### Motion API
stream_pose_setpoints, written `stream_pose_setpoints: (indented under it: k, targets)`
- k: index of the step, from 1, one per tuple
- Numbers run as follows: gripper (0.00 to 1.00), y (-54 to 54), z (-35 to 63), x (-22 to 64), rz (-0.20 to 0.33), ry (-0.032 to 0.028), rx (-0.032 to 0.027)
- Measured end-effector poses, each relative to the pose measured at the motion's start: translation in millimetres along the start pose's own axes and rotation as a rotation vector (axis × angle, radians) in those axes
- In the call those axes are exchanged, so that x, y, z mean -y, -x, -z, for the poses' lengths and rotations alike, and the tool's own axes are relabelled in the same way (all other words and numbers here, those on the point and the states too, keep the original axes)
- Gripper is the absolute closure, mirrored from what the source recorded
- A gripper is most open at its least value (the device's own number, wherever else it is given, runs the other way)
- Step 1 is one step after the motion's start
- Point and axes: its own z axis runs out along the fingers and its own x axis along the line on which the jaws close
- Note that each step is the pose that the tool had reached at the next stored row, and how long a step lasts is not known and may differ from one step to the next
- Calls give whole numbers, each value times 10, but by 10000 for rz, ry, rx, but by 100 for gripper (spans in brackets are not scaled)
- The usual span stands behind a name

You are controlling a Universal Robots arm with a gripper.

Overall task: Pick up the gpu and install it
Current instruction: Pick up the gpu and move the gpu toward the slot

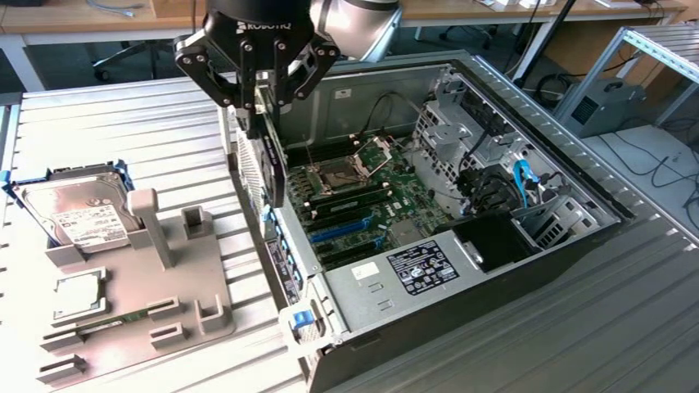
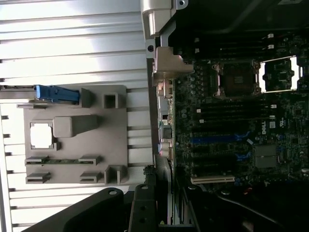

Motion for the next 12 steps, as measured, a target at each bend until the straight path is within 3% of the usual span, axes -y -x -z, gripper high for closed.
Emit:
stream_pose_setpoints:
  k: [9,10,12]
  targets:
    - [74,123,-19,-7,-1,-23,-55]
    - [74,137,-22,-8,-2,-49,-60]
    - [74,158,-23,-9,-2,-181,-56]
